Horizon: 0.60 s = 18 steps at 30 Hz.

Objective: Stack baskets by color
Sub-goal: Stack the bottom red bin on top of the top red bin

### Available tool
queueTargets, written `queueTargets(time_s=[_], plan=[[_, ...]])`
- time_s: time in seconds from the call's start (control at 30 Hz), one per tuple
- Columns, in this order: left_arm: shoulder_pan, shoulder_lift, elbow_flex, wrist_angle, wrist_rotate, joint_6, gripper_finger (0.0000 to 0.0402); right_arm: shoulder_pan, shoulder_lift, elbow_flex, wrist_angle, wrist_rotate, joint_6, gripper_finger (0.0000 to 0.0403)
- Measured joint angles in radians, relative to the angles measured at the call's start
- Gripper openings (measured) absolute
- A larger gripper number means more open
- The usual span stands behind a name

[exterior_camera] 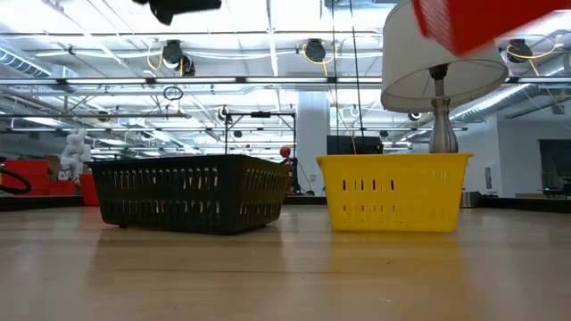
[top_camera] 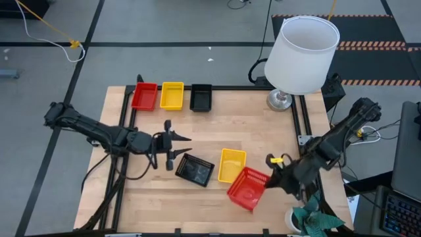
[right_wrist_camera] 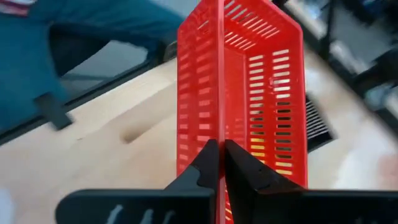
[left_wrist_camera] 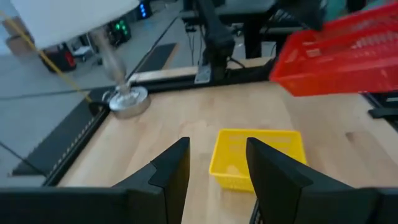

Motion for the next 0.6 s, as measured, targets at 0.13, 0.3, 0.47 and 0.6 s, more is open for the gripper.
queueTargets(time_s=[0.13, 0.3, 0.47, 0.6], plan=[[-0.052, 0.000, 0.023, -0.003, -0.048, 0.028, 0.0161, -0.067, -0.051, 0.001, 0.014, -0.002, -0.089, 0.0005], [-0.097, 0.048, 0.066, -0.008, -0.094, 0.080, 0.0161, -0.169, -0.073, 0.001, 0.016, -0.054, -0.144, 0.0005], [-0.121, 0.169, 0.190, -0.036, -0.100, 0.180, 0.0161, -0.288, -0.063, -0.012, 0.064, -0.172, -0.184, 0.0005], [-0.136, 0.264, 0.329, -0.123, -0.099, 0.225, 0.0161, -0.376, -0.061, -0.058, 0.142, -0.257, -0.221, 0.0005]])
